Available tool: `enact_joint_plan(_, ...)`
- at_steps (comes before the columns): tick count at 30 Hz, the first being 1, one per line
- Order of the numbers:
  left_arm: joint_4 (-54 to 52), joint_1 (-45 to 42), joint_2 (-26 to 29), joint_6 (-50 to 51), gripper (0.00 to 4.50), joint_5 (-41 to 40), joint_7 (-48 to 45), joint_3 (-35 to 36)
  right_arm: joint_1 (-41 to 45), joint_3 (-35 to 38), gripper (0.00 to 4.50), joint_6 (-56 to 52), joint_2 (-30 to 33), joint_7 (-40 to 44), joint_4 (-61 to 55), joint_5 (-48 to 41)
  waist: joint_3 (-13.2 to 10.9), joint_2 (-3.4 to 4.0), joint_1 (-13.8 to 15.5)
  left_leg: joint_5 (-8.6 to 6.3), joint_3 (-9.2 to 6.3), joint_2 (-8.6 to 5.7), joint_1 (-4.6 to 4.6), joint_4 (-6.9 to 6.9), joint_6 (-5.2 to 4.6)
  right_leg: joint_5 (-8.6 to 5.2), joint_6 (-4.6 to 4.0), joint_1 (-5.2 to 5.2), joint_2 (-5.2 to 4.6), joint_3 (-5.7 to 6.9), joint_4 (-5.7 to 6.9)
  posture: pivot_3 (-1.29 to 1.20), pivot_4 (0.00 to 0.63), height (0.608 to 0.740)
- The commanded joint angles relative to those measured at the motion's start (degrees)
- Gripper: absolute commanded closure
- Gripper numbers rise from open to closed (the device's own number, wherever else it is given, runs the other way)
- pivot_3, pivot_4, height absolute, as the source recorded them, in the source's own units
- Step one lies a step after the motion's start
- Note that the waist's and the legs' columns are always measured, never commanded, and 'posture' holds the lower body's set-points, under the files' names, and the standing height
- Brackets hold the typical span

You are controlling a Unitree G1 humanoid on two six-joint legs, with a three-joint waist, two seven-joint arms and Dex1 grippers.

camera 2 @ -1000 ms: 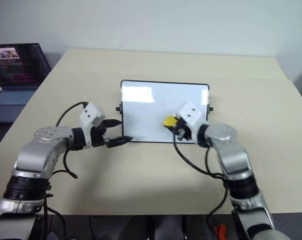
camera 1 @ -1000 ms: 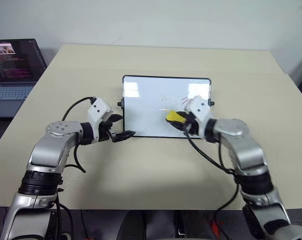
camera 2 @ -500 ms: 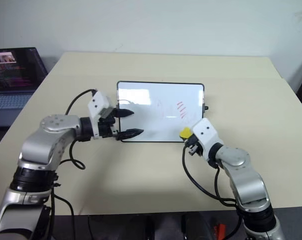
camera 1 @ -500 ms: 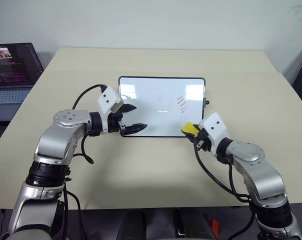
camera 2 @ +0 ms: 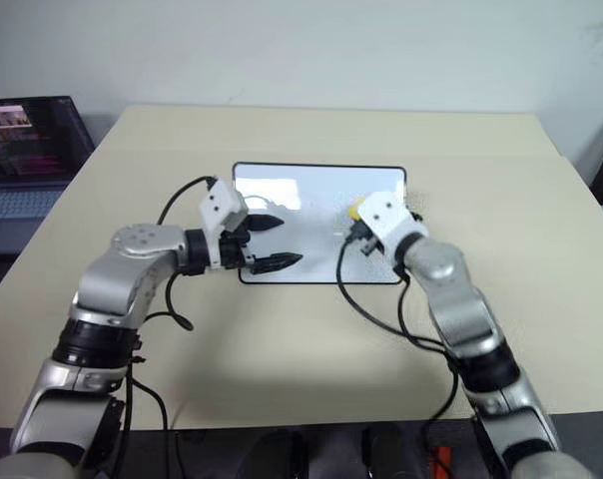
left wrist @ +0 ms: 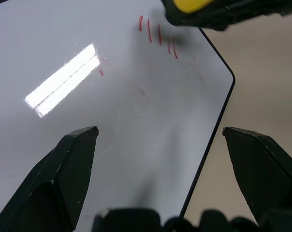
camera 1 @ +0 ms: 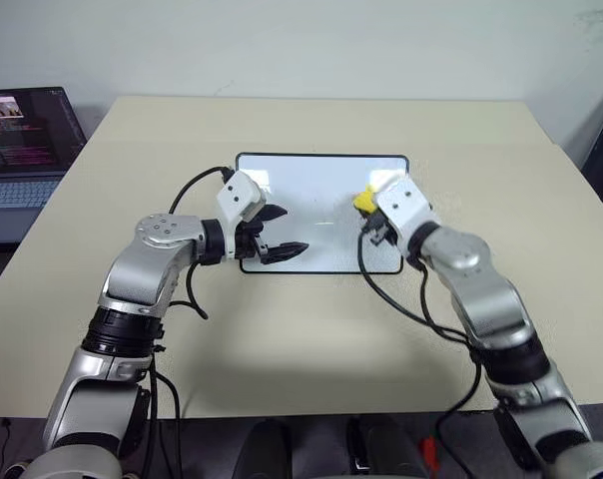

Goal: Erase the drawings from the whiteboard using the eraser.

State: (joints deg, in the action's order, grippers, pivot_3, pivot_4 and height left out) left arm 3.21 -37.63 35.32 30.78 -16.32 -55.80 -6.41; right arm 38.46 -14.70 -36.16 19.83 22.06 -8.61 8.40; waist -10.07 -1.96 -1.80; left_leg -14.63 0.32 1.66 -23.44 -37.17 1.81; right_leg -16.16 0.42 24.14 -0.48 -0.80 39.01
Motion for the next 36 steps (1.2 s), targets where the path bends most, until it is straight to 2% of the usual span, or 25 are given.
enact_joint_plan(1,-0.5,-1.4,-0.2,-1.6,0.0,0.3,-0.8,0.0,4.0,0.4,3.18,7.4,-0.4,-2.7,8.5,2.3,0.0,-0.01,0.0,0.0,0.02,0.01,-0.02,0.01,0.0,0.0,0.0,0.0,-0.03,-0.02,-0.02,0.0,0.15,0.74)
enact_joint_plan(5,-0.2,-1.6,-0.4,-1.9,0.0,0.4,-0.8,-0.1,4.8,-1.1,3.18,10.8,1.0,-2.2,15.3,4.7,0.0,-0.01,0.1,0.0,0.03,-0.01,-0.07,0.01,0.02,0.0,0.0,0.01,-0.33,-0.01,-0.05,0.0,0.15,0.74)
enact_joint_plan(10,0.2,-1.8,-0.4,-2.2,0.0,0.7,-1.1,0.0,0.0,-4.4,3.18,10.0,3.3,3.0,14.0,5.9,0.1,-0.04,0.1,-0.01,-0.02,-0.02,0.07,-0.25,-0.01,0.02,0.01,-0.19,-0.35,0.04,0.1,0.0,0.15,0.74)
enact_joint_plan(14,1.0,-2.1,-0.6,-2.6,0.0,1.1,-1.1,0.1,-2.4,-7.7,3.18,10.2,4.4,6.3,13.0,7.9,0.1,-0.06,0.0,-0.03,-0.03,-0.03,0.83,-0.33,-0.04,0.01,0.05,-0.99,-0.27,0.04,0.06,0.0,0.15,0.74)
enact_joint_plan(17,1.1,-2.2,-0.8,-2.6,0.0,1.1,-1.2,0.1,-2.7,-8.8,3.18,10.3,4.9,7.2,13.2,9.4,0.1,-0.06,-0.2,-0.02,-0.01,0.04,0.82,-0.52,-0.05,0.14,0.13,-1.0,0.08,-0.06,0.09,0.0,0.15,0.74)
enact_joint_plan(21,2.0,-1.6,-0.4,-2.7,0.0,1.5,-1.3,0.2,-0.7,-5.1,3.18,12.1,2.6,5.4,12.0,7.5,0.1,-0.06,-0.1,0.07,-0.03,0.09,0.81,-0.73,-0.14,0.26,0.28,-1.01,0.26,-0.09,0.13,0.0,0.15,0.74)
enact_joint_plan(26,2.0,-0.6,0.3,-2.5,0.0,1.6,-1.6,0.5,3.1,-0.1,3.18,12.9,-1.5,4.2,10.6,3.6,0.0,-0.01,-0.1,0.08,-0.01,0.12,0.64,-0.74,-0.15,0.43,0.0,-0.83,0.34,-0.12,0.13,0.0,0.15,0.74)
enact_joint_plan(32,1.5,0.1,0.5,-2.2,0.0,1.4,-1.6,0.6,6.1,0.2,3.18,16.6,-2.8,0.5,16.5,5.4,0.0,-0.01,0.1,0.01,-0.06,0.21,0.48,-0.66,-0.1,0.35,0.0,-0.76,0.22,-0.06,0.01,0.0,0.15,0.74)
enact_joint_plan(36,1.2,0.2,0.6,-1.9,0.0,1.3,-1.5,0.7,5.9,-2.1,3.18,16.2,-2.2,1.3,21.0,7.4,0.0,-0.01,0.1,-0.03,-0.03,0.13,0.41,-0.65,-0.08,0.31,0.04,-0.73,-0.03,-0.07,-0.03,0.0,0.15,0.74)
